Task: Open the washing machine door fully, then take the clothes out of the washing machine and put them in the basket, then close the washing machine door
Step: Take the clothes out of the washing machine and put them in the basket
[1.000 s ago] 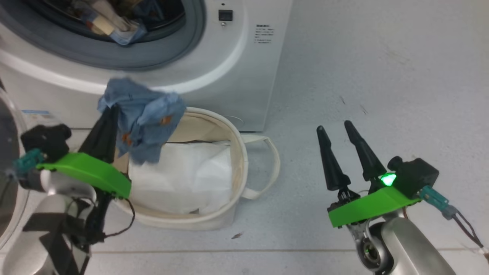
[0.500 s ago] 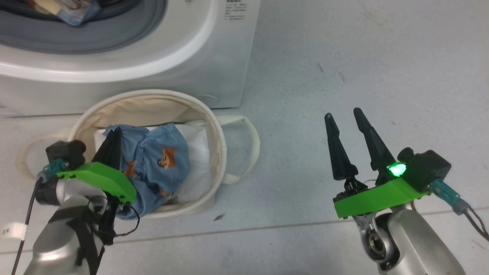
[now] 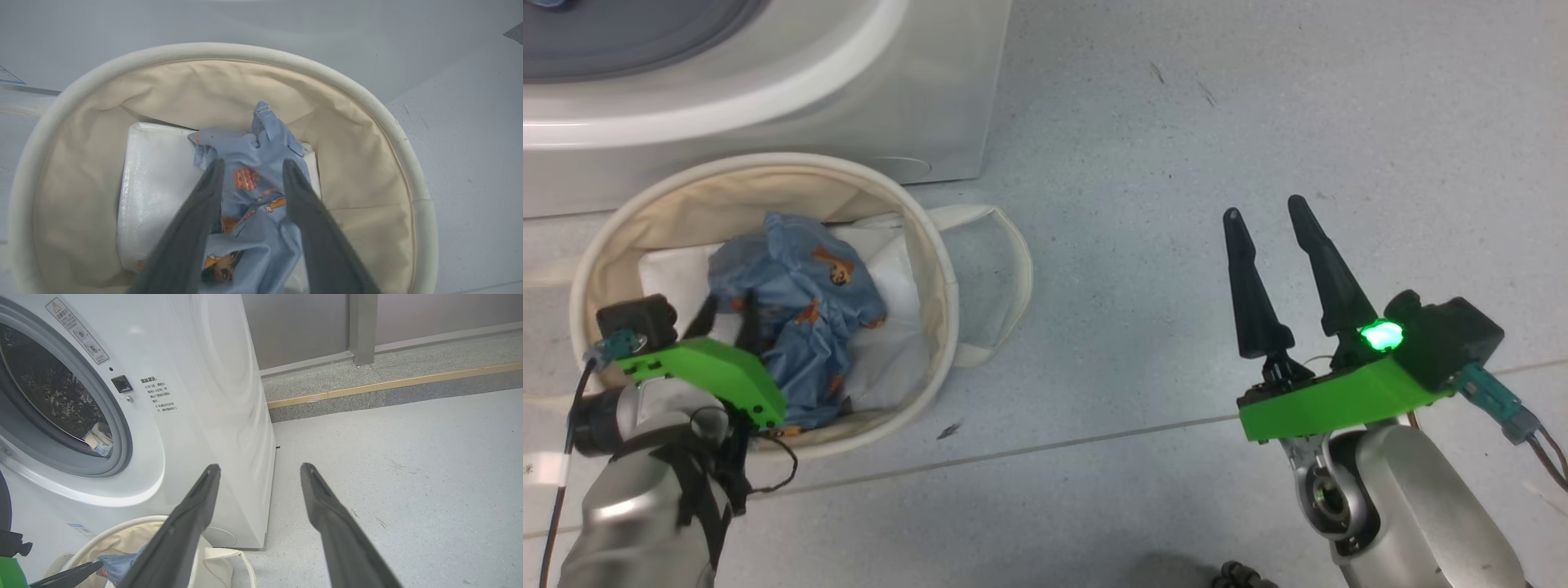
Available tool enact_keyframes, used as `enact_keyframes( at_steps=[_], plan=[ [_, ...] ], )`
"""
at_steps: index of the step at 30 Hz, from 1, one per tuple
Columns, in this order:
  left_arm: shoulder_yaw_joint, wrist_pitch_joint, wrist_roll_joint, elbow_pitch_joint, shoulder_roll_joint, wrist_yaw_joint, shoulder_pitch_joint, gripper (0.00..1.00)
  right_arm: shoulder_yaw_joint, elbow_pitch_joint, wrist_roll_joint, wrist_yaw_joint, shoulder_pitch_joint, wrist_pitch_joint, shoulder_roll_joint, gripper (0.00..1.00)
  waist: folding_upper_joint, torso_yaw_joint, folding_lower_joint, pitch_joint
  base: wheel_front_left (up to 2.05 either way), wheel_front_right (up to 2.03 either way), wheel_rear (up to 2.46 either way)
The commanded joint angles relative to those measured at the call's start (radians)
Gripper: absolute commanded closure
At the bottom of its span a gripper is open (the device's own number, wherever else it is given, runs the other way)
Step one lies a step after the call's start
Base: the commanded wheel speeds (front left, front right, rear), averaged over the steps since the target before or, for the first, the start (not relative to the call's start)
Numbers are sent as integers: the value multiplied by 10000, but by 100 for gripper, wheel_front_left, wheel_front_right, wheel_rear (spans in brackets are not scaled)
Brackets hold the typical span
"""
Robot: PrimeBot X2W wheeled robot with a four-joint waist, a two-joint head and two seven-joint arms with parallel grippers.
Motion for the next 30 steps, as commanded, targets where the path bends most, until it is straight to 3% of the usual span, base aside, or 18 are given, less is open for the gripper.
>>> enact_keyframes(
  at_steps=[1, 9, 18, 30],
  plan=[
    [257, -130, -4, -13, 232, -7, -189, 0, 86, -343, -67, 73, -1, -122, 46, 0, 0, -12, 0, 17, 0, 0, 0],
    [328, -159, 270, -591, 103, -89, -119, 0, 144, -223, -21, 73, -18, -122, 13, 0, 0, 551, 0, -385, 0, 0, 0],
    [795, -161, 820, -3388, 18, -222, 949, 0, 388, 203, 138, 73, 5, -122, -103, 0, 0, 1606, 0, -1342, 0, 0, 0],
    [1339, -162, 1411, -7118, 197, -242, 3596, 0, 718, 1084, 504, 73, 351, -122, -137, 0, 0, 2665, 0, -2909, 0, 0, 0]
  ],
)
